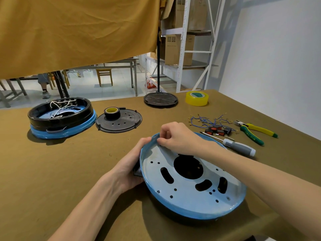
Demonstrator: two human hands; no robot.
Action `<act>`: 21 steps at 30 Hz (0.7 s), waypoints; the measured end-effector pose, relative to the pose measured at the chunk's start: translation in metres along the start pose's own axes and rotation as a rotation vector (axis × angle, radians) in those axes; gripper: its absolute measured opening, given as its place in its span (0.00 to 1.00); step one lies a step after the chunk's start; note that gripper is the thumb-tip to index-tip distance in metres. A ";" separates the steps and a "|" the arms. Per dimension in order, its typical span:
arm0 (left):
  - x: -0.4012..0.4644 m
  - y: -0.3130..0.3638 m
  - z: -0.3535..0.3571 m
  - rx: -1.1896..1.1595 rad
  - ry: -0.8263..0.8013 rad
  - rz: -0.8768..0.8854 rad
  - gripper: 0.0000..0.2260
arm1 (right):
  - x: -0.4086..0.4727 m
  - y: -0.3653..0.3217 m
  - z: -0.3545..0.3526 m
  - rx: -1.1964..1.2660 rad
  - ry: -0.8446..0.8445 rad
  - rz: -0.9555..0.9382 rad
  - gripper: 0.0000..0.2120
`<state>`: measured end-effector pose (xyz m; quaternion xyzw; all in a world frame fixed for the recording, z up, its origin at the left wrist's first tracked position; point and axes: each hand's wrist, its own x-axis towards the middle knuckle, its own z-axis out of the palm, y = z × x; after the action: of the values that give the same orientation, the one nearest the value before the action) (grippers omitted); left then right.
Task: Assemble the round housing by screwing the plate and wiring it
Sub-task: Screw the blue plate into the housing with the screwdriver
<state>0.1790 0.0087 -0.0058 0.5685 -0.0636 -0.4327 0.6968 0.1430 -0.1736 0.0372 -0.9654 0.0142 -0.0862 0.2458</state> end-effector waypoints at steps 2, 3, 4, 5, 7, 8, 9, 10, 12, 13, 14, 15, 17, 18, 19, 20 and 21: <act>0.001 0.000 0.000 0.009 -0.008 0.024 0.21 | -0.003 -0.002 -0.001 -0.168 -0.036 -0.072 0.08; 0.001 0.000 -0.001 0.015 -0.006 0.040 0.20 | -0.004 -0.003 -0.001 -0.271 -0.043 -0.118 0.09; 0.001 -0.001 -0.001 0.024 0.000 0.056 0.20 | -0.007 -0.004 0.001 -0.391 -0.026 -0.171 0.10; 0.001 -0.002 -0.001 0.032 0.009 0.071 0.20 | -0.009 -0.005 0.004 -0.512 0.009 -0.218 0.11; 0.001 -0.003 0.001 0.037 0.022 0.099 0.21 | -0.012 -0.009 0.004 -0.642 0.058 -0.230 0.15; 0.001 -0.003 0.003 0.039 0.027 0.113 0.21 | -0.010 -0.008 0.002 -0.617 0.062 -0.199 0.16; 0.001 -0.004 0.004 0.040 0.033 0.127 0.22 | -0.010 -0.007 0.000 -0.533 0.047 -0.163 0.17; 0.001 -0.003 0.005 0.042 0.035 0.138 0.22 | -0.009 -0.005 -0.004 -0.420 0.010 -0.123 0.18; 0.000 -0.002 0.006 0.048 0.022 0.158 0.21 | -0.010 -0.003 -0.010 -0.246 -0.059 -0.093 0.14; -0.001 -0.002 0.007 0.049 0.016 0.165 0.19 | -0.011 -0.002 -0.011 -0.206 -0.071 -0.093 0.10; -0.001 -0.001 0.007 0.049 0.013 0.172 0.18 | -0.013 -0.001 -0.011 -0.185 -0.062 -0.096 0.08; -0.002 -0.001 0.008 0.048 0.013 0.179 0.18 | -0.014 -0.001 -0.010 -0.178 -0.038 -0.101 0.07; -0.002 -0.002 0.008 0.048 0.016 0.186 0.18 | -0.013 -0.003 -0.008 -0.195 0.004 -0.114 0.07; -0.002 -0.002 0.008 0.049 0.019 0.190 0.19 | -0.013 -0.004 -0.007 -0.213 0.010 -0.118 0.08; -0.002 -0.003 0.007 0.050 0.023 0.191 0.21 | -0.012 -0.006 -0.006 -0.225 0.010 -0.118 0.09; -0.002 -0.003 0.007 0.049 0.026 0.188 0.22 | -0.011 -0.006 -0.005 -0.216 0.007 -0.108 0.10; -0.002 -0.003 0.007 0.048 0.027 0.185 0.23 | -0.010 -0.006 -0.005 -0.180 0.004 -0.091 0.11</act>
<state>0.1716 0.0046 -0.0053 0.5827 -0.1168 -0.3570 0.7207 0.1322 -0.1703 0.0430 -0.9830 -0.0216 -0.0976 0.1539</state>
